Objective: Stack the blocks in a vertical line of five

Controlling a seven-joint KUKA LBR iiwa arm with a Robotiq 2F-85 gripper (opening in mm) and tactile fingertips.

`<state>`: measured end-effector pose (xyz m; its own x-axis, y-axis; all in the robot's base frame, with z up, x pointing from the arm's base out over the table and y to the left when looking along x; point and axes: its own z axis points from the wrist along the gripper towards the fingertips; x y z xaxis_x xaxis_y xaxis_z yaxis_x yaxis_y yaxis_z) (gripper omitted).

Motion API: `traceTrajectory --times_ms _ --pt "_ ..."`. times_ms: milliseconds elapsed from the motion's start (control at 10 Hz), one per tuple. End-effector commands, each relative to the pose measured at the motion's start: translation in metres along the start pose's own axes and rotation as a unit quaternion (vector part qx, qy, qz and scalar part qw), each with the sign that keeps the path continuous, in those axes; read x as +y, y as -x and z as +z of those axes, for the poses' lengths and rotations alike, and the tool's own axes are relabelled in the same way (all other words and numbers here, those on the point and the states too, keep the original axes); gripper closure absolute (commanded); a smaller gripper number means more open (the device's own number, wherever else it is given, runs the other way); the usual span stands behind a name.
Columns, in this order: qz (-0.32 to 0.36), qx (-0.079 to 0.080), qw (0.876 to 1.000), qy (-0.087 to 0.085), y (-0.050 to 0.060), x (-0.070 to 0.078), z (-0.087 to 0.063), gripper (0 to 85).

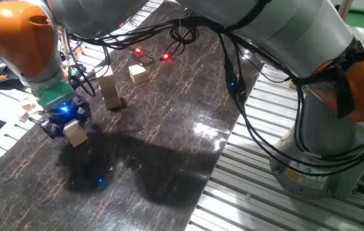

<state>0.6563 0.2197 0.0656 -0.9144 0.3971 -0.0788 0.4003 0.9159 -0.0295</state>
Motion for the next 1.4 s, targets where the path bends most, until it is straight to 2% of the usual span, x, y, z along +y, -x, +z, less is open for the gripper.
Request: traceTrajectory --times_ms 0,200,400,500,800,1000,1100,1300 --pt "0.007 0.000 1.000 -0.001 0.000 -0.002 -0.013 84.0" --pt "0.034 0.001 0.999 0.006 0.001 -0.011 -0.045 84.0" --pt "0.054 0.003 0.998 0.011 0.007 -0.023 -0.074 84.0" --pt "0.059 0.003 0.998 0.013 0.014 -0.034 -0.092 84.0" --pt "0.054 0.013 0.998 0.016 0.031 -0.065 -0.131 84.0" --pt "0.046 0.017 0.999 0.019 0.040 -0.081 -0.150 84.0" --pt "0.044 0.023 0.998 0.026 0.045 -0.091 -0.158 84.0" --pt "0.045 0.022 0.998 0.030 0.047 -0.106 -0.167 84.0"
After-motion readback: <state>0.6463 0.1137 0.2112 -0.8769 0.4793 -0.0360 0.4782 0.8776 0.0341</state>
